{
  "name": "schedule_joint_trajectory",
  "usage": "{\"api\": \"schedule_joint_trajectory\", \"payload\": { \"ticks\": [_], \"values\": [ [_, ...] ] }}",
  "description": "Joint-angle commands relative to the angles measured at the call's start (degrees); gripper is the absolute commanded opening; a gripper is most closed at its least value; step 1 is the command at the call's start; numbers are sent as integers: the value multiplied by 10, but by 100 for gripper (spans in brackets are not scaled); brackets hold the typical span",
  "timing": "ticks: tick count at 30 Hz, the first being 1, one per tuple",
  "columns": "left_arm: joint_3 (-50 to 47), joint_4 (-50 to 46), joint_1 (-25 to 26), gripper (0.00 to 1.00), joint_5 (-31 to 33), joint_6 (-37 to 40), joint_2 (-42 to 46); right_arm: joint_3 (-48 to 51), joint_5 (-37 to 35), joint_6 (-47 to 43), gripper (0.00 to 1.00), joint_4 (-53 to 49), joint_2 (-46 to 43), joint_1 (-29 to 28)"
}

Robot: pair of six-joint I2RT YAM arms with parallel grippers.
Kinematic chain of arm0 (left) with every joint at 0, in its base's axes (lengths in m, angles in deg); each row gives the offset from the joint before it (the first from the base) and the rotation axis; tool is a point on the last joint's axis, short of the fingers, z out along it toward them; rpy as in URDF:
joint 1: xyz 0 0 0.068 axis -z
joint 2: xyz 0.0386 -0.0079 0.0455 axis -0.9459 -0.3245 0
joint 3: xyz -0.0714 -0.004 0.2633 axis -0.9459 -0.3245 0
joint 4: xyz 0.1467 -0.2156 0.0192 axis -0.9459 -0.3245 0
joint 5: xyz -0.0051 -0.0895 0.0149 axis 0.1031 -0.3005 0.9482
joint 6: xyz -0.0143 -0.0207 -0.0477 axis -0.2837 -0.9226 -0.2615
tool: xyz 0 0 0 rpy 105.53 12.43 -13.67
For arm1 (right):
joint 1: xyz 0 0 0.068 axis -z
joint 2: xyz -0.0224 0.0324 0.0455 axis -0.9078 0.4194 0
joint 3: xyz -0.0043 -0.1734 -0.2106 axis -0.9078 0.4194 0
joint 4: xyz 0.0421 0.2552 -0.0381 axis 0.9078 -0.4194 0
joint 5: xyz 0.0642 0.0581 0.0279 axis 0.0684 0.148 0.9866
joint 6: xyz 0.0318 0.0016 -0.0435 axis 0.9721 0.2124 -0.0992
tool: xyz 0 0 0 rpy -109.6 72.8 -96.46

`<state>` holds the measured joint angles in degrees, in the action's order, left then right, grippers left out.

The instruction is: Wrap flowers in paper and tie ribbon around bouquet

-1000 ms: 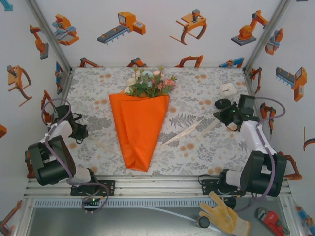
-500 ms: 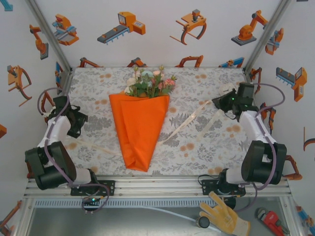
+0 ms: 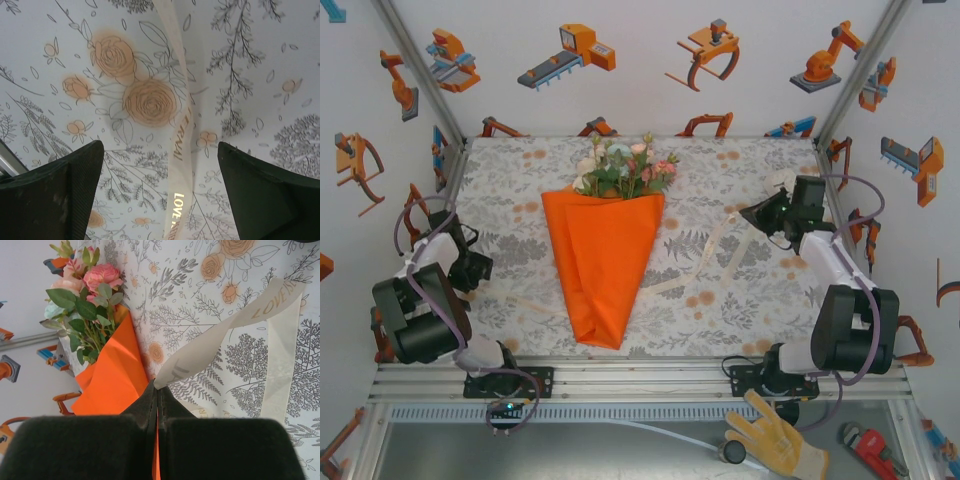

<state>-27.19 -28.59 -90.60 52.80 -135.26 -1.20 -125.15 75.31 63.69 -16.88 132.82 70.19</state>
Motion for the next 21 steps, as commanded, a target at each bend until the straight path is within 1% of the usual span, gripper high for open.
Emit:
{"api": "schedule_joint_trajectory", "payload": {
  "ticks": [1, 3, 7, 8, 9, 10, 12, 14, 16, 17, 21],
  "values": [
    [21, 18, -18, 83, -7, 17, -19, 10, 16, -23, 0, 5, -19, -4],
    [29, 19, -22, 81, -9, 20, -32, 10, 15, -28, 0, -3, -28, -5],
    [53, 9, -26, 81, 18, 14, -63, 9, 20, -35, 0, -6, -35, -5],
    [56, 13, -27, 77, 15, 14, -69, 5, 22, -39, 0, -9, -33, -4],
    [58, 15, -28, 72, 10, 13, -73, 1, 21, -44, 0, -16, -29, -4],
    [59, 16, -28, 64, 2, 10, -76, -4, 21, -49, 0, -22, -26, -5],
    [57, 17, -28, 45, -9, 2, -76, -7, 21, -52, 0, -25, -21, -4],
    [56, 22, -28, 20, -19, 0, -70, -9, 19, -52, 0, -23, -18, -5],
    [63, 24, -28, 2, -20, 4, -61, -14, 11, -54, 0, -23, -15, -4],
    [71, 24, -28, 0, -21, 8, -57, -17, 4, -58, 0, -24, -12, -3],
    [122, 23, -29, 0, -16, 13, -68, -46, -36, -70, 0, -41, 18, 8]
  ]
}}
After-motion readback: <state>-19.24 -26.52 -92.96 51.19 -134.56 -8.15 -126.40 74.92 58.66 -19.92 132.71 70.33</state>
